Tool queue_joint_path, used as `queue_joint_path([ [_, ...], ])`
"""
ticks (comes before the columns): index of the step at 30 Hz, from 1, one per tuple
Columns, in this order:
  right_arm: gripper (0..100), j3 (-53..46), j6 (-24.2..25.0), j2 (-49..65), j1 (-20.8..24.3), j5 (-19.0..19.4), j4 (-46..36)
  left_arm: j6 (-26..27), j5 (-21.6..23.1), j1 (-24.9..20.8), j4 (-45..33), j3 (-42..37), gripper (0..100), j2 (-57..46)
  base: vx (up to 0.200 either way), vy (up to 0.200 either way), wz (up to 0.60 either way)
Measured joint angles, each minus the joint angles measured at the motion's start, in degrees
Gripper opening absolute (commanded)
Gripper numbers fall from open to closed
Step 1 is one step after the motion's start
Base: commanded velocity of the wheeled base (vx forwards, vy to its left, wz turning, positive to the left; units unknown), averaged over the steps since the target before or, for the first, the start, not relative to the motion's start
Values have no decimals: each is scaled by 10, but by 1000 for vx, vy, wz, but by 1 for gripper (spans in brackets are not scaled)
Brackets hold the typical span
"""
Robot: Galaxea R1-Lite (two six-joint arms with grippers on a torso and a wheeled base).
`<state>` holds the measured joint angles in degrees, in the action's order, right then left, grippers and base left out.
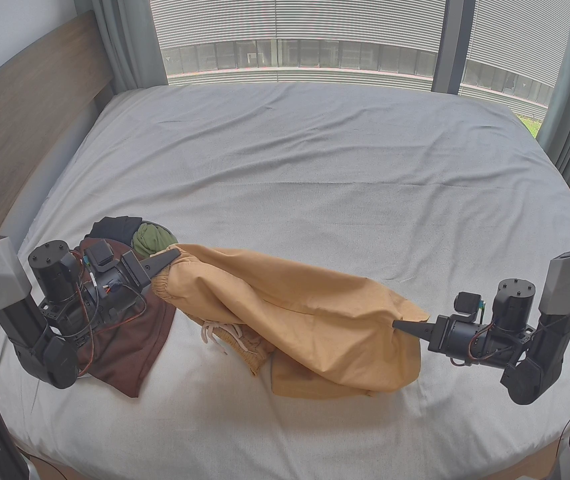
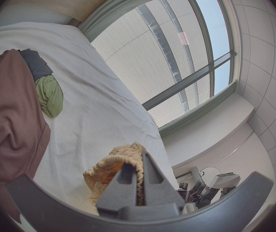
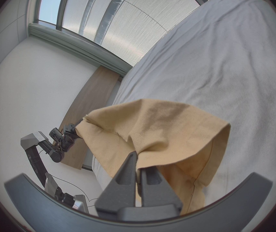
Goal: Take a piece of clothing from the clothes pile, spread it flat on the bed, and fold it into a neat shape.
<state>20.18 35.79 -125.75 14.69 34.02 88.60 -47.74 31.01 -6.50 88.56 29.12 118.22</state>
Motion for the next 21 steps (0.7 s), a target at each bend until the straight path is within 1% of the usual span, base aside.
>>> queue_joint_path([
  [5, 0, -2, 0, 45, -7, 0, -1, 0, 0, 0, 0, -1, 0, -14, 0, 0, 0],
  [10, 0, -3, 0, 87, -25, 1, -2, 2, 1, 0, 0, -5, 0, -34, 0, 0, 0],
  [17, 0, 0, 0, 123, -41, 4, -2, 1, 2, 2, 0, -9, 0, -56, 0, 0, 0],
  [21, 0, 1, 1, 139, -49, 13, -2, 1, 4, 7, -1, -14, 0, -73, 0, 0, 0],
])
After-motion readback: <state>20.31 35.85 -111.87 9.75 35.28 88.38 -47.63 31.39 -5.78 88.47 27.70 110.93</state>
